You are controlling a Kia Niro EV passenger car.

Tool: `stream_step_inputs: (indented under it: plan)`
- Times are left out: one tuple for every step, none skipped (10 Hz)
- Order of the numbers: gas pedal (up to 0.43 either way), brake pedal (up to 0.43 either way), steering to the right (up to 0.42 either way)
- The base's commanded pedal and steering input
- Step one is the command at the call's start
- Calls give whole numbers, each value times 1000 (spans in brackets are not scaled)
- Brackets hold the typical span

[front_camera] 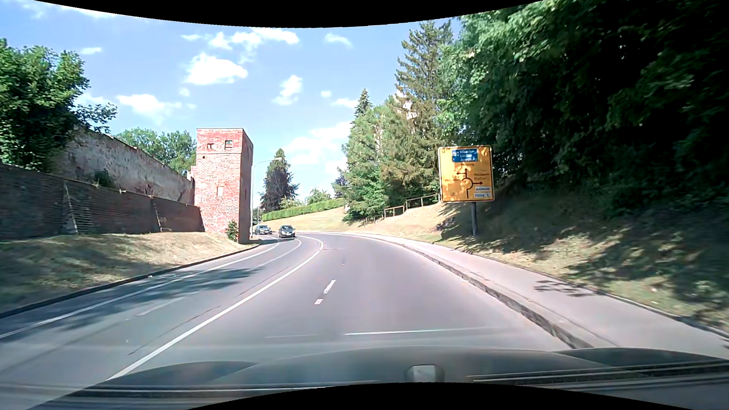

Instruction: Follow the waypoints while adhering to traffic rules and regulations

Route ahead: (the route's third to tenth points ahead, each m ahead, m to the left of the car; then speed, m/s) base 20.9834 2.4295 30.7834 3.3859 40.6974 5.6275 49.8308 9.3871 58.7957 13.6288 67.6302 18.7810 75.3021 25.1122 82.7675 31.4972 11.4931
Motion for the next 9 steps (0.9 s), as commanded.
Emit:
stream_step_inputs:
  plan:
    - [138,6,-19]
    - [138,6,-26]
    - [138,6,-33]
    - [138,6,-33]
    - [138,6,-33]
    - [138,6,-34]
    - [138,6,-39]
    - [157,6,-43]
    - [157,6,-39]
